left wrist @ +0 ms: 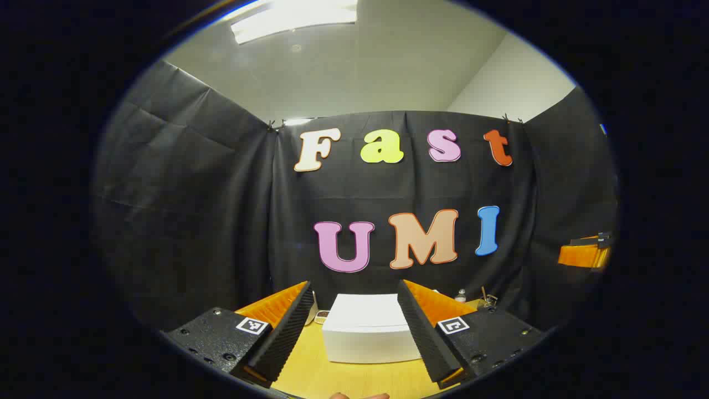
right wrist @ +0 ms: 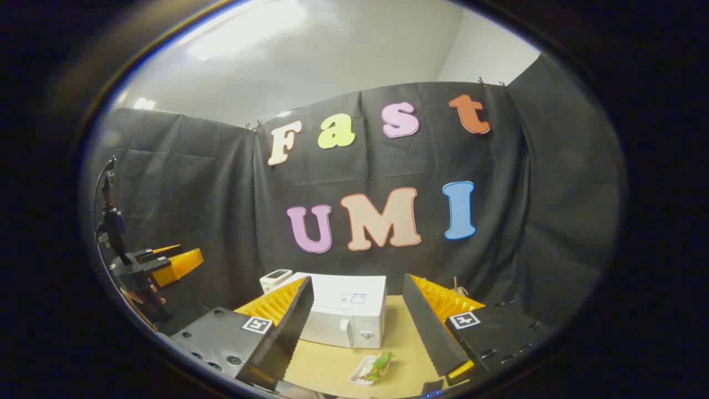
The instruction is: Open the microwave oven with the left hand, put the food in, and close the microwave oven.
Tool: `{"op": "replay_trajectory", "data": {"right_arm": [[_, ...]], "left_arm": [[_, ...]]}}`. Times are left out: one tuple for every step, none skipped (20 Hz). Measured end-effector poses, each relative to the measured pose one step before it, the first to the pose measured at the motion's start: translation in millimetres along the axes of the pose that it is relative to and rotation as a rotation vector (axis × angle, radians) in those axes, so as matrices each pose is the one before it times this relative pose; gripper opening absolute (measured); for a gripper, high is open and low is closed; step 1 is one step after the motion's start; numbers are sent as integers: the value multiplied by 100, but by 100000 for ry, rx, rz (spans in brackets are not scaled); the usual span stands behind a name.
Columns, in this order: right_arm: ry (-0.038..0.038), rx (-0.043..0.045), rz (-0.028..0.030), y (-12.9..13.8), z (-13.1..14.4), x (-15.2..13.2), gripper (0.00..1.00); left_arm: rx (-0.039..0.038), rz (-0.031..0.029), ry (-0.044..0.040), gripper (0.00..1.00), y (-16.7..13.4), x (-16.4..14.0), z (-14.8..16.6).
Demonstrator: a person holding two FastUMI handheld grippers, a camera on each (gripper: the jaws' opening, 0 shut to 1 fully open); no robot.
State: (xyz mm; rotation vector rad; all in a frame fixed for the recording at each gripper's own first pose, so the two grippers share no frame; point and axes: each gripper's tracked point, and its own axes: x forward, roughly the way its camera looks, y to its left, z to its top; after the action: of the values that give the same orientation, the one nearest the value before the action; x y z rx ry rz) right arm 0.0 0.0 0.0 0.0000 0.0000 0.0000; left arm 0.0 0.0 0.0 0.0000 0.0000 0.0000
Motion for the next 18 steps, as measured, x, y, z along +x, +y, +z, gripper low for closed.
{"op": "replay_trajectory", "data": {"right_arm": [[214,-160,-61,74,-57,-77,91],[282,-5,-485,-109,-53,-54,91],[-2,-280,-819,-214,-105,-2,91],[-111,-1079,-785,-265,-36,64,91],[3,-1244,-750,-164,-71,-88,91],[119,-872,-562,-128,-104,15,91],[87,-129,-7,11,-194,-96,91],[-153,395,339,48,66,-64,91],[-400,225,158,0,54,71,91],[-391,-154,-254,-164,99,-14,91],[-146,-178,-417,-268,-50,-27,91],[-32,-152,-201,-133,-6,-8,91],[87,205,-61,-17,-111,-14,91],[142,383,289,-13,-97,94,91],[17,152,-105,-150,-152,-25,91],[-321,-290,-626,-150,27,-47,91],[-223,-483,-845,-392,-142,-25,91],[-162,-546,-468,-213,-118,97,91]], "left_arm": [[-269,148,6,92,46,148,-38],[-3,618,137,93,118,-86,-119],[315,1245,219,93,308,50,62],[598,880,-162,95,232,122,2],[140,605,-267,92,74,-29,132],[262,364,17,95,-54,-95,-47],[83,-64,-51,95,26,-39,3],[12,-238,40,95,-130,-71,-90],[-64,2,29,95,-113,-85,-26],[90,0,-99,95,-12,-9,-116],[16,26,-192,95,-46,-107,74],[-69,21,-130,95,-140,56,-5],[39,-250,-190,95,-144,-33,52],[126,-365,-51,95,-97,-12,-121],[237,-506,220,93,-248,-58,-353],[90,-807,439,95,-312,-109,-406],[-356,-1184,422,95,-386,117,-513],[-797,-1291,670,95,-419,127,-593]]}}
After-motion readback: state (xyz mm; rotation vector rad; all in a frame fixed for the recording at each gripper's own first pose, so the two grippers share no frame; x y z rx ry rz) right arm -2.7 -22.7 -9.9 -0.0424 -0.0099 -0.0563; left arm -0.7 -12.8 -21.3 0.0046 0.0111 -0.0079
